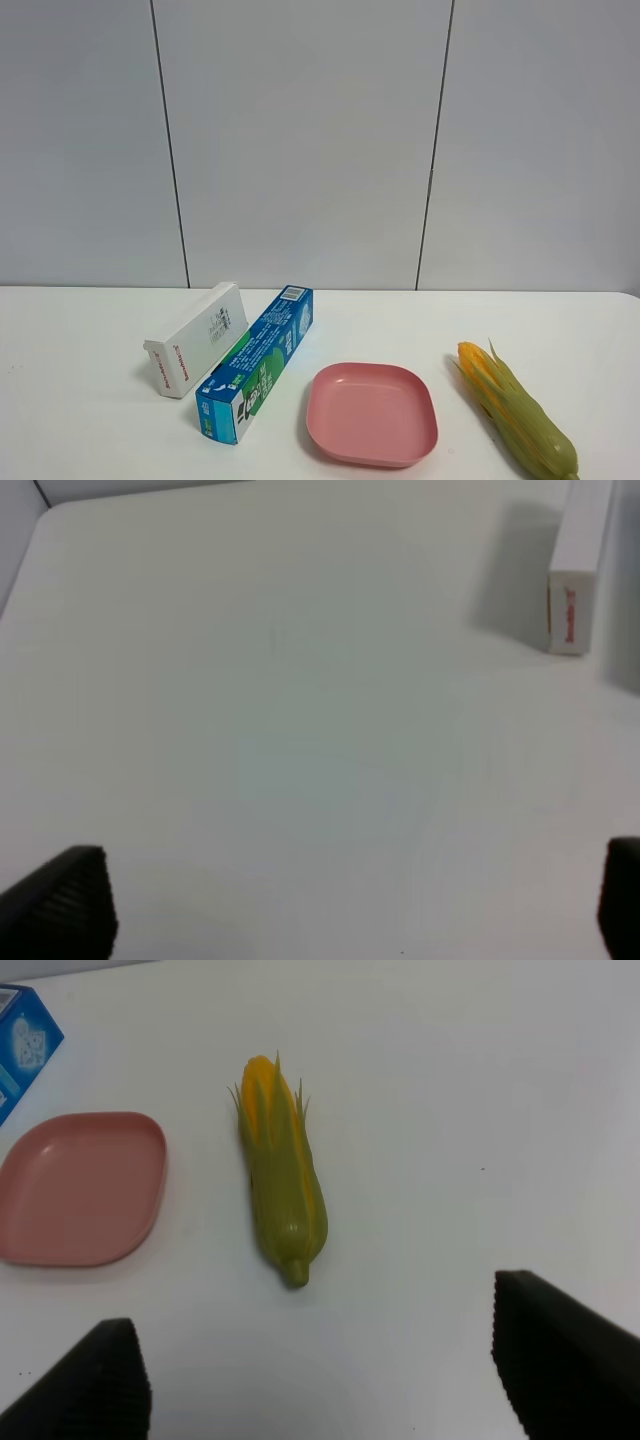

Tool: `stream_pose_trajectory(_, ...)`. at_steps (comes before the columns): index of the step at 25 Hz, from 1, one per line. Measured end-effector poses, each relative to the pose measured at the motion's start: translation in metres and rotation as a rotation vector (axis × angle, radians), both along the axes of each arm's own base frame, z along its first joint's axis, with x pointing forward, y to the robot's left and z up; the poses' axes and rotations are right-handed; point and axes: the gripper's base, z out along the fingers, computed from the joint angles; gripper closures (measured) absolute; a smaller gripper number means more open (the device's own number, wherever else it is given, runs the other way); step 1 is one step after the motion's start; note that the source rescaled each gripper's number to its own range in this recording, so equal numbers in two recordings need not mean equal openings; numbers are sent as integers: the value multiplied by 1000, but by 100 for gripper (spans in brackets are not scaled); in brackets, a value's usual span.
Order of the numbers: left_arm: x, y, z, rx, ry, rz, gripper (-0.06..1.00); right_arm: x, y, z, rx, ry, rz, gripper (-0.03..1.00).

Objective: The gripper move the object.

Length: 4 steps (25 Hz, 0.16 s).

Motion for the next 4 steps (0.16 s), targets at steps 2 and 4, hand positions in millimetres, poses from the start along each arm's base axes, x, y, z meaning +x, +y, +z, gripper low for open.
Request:
stream_pose_trajectory(2, 0, 0, 0, 0, 0, 0, -4, 0, 0, 0, 0, 0, 0, -3)
stream_pose_trajectory(4, 0, 0, 0, 0, 0, 0, -4, 0, 0, 0, 0, 0, 0, -3)
